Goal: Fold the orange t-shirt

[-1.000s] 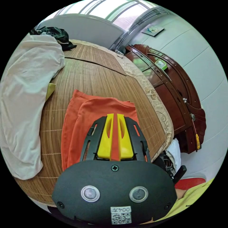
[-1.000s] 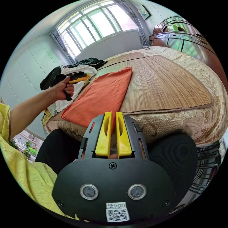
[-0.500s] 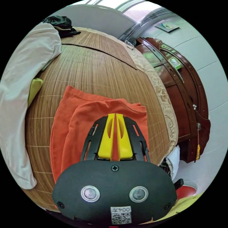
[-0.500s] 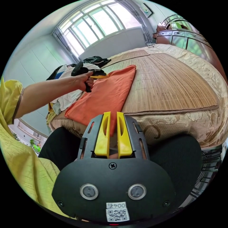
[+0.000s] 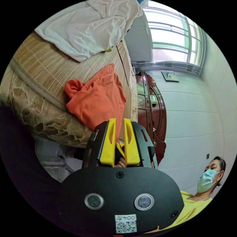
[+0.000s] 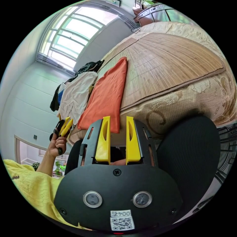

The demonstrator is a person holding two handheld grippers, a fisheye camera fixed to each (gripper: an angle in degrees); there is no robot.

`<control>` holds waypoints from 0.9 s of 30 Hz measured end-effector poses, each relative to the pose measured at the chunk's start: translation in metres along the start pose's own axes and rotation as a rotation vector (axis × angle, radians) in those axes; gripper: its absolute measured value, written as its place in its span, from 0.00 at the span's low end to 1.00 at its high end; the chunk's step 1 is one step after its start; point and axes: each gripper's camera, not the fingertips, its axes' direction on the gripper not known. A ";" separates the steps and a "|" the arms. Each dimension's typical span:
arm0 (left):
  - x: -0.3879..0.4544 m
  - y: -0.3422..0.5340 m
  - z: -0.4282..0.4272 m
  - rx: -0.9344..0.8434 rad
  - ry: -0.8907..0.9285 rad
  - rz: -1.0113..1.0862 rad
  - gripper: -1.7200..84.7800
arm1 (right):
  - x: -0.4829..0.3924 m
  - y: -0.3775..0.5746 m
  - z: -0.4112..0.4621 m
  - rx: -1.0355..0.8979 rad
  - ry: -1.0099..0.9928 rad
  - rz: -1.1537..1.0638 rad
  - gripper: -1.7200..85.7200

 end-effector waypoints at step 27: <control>-0.085 0.004 -0.002 -0.030 0.139 -0.090 0.21 | -0.076 -0.099 -0.070 -0.227 -0.273 0.019 0.06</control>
